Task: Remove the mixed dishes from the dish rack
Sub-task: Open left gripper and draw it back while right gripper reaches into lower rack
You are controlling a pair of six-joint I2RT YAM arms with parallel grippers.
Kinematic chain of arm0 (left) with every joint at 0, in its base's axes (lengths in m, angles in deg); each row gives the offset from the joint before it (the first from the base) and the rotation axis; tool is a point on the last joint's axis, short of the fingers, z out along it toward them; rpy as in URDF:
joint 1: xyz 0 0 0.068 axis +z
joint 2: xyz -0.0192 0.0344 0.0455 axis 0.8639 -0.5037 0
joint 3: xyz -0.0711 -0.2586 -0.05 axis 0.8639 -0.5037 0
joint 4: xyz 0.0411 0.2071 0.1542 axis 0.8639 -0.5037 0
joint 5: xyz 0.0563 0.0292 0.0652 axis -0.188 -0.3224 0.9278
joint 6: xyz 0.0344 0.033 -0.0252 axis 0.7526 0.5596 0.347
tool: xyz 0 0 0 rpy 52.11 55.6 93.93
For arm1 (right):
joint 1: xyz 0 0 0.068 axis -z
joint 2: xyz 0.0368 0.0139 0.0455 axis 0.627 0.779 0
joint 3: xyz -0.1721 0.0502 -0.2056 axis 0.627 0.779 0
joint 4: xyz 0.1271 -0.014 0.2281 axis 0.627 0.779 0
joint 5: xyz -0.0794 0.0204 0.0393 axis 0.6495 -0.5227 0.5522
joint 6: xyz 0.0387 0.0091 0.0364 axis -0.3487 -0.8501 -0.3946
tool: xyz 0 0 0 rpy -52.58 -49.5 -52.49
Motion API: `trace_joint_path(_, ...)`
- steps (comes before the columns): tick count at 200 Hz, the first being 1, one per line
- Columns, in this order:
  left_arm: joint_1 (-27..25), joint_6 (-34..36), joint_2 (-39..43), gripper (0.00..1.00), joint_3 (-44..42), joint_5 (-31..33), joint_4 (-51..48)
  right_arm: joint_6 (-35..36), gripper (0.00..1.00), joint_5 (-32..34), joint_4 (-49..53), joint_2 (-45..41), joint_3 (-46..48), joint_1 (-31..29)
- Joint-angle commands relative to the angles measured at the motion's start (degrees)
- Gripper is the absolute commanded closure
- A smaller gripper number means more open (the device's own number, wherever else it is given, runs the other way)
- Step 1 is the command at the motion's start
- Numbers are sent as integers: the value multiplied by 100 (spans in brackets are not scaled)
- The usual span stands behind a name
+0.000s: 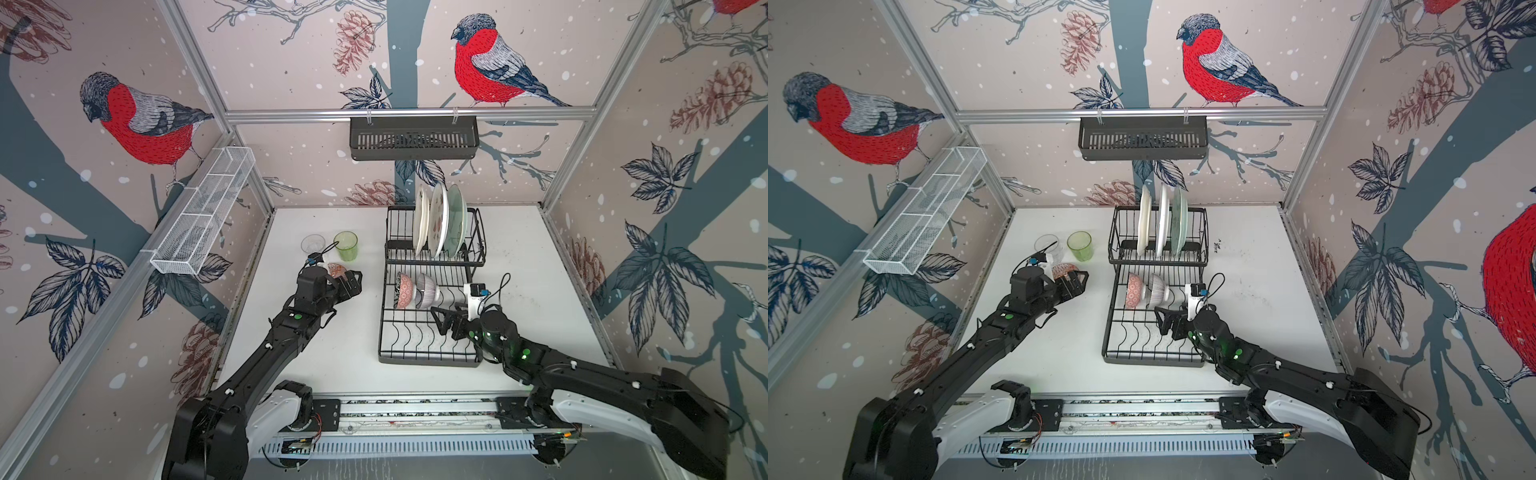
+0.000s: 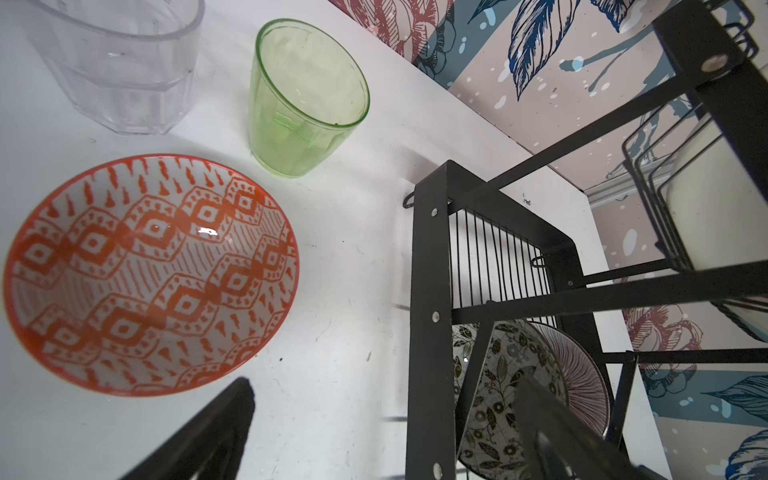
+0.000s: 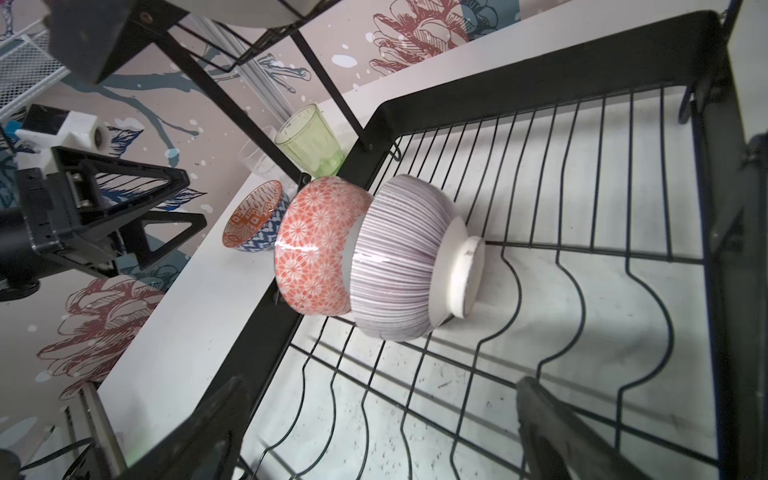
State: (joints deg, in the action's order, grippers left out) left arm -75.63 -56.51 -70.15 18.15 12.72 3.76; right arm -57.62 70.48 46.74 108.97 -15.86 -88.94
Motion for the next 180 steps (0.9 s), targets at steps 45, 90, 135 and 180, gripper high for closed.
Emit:
trace_joint_path(45,-14,206,-174,3,-246,-280,793,249,0,-715,-8,860,-585,291)
trace_joint_path(90,-21,197,-177,3,-368,-392,920,135,0,-926,-10,1372,-919,295)
trace_joint_path(135,-31,175,1,3,-483,-416,983,83,1,-951,25,1906,-1129,283)
trace_joint_path(180,-33,148,82,3,-574,-417,1035,53,4,-875,20,2199,-1296,234)
